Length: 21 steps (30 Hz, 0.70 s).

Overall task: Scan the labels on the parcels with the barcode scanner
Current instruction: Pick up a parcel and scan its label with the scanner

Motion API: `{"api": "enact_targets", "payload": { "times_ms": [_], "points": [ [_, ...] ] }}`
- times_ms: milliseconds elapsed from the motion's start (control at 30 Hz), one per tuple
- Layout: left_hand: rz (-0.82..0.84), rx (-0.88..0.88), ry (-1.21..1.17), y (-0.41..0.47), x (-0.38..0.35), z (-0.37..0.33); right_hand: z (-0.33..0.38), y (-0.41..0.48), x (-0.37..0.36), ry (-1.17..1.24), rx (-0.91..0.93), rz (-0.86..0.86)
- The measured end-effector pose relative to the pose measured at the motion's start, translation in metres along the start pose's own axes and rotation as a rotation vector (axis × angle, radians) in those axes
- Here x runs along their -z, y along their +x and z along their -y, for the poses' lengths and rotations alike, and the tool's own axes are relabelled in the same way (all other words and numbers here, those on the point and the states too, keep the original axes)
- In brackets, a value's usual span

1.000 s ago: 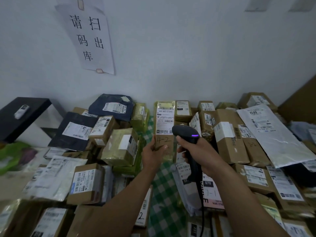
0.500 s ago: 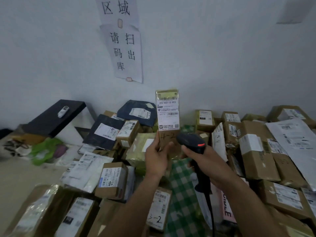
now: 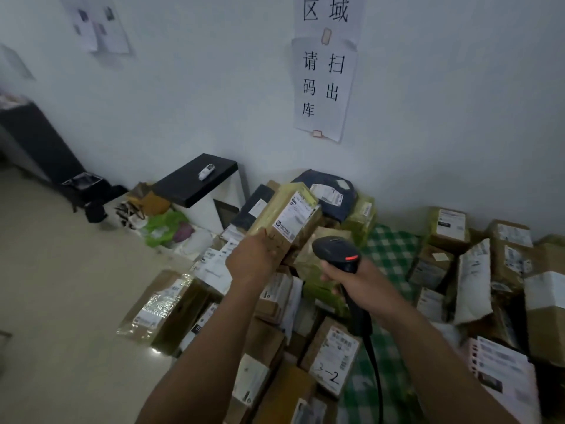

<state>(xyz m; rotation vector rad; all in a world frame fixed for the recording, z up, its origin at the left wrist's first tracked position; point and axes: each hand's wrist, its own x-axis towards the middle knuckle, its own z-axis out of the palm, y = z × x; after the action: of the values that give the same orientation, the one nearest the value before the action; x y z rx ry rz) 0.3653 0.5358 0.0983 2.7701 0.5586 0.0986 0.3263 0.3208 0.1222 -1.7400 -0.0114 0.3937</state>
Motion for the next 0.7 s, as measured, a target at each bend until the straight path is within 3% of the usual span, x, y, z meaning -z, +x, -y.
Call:
{"api": "enact_targets", "payload": {
  "times_ms": [233,433,567,700],
  "points": [
    [-0.083,-0.067,0.097,0.006,-0.064,0.005,-0.013,-0.011,0.012,0.038,-0.041,-0.074],
    [-0.068,-0.167,-0.117,-0.027,-0.071,-0.022,-0.032,-0.041,0.037,0.085,-0.084,-0.177],
    [0.032,-0.361,-0.199,-0.084,-0.084,-0.054,-0.055,-0.075,0.061,0.17,-0.118,-0.271],
    [0.318,-0.452,-0.41,-0.145,-0.117,-0.079,-0.089,-0.113,0.077,0.223,-0.19,-0.377]
  ]
}}
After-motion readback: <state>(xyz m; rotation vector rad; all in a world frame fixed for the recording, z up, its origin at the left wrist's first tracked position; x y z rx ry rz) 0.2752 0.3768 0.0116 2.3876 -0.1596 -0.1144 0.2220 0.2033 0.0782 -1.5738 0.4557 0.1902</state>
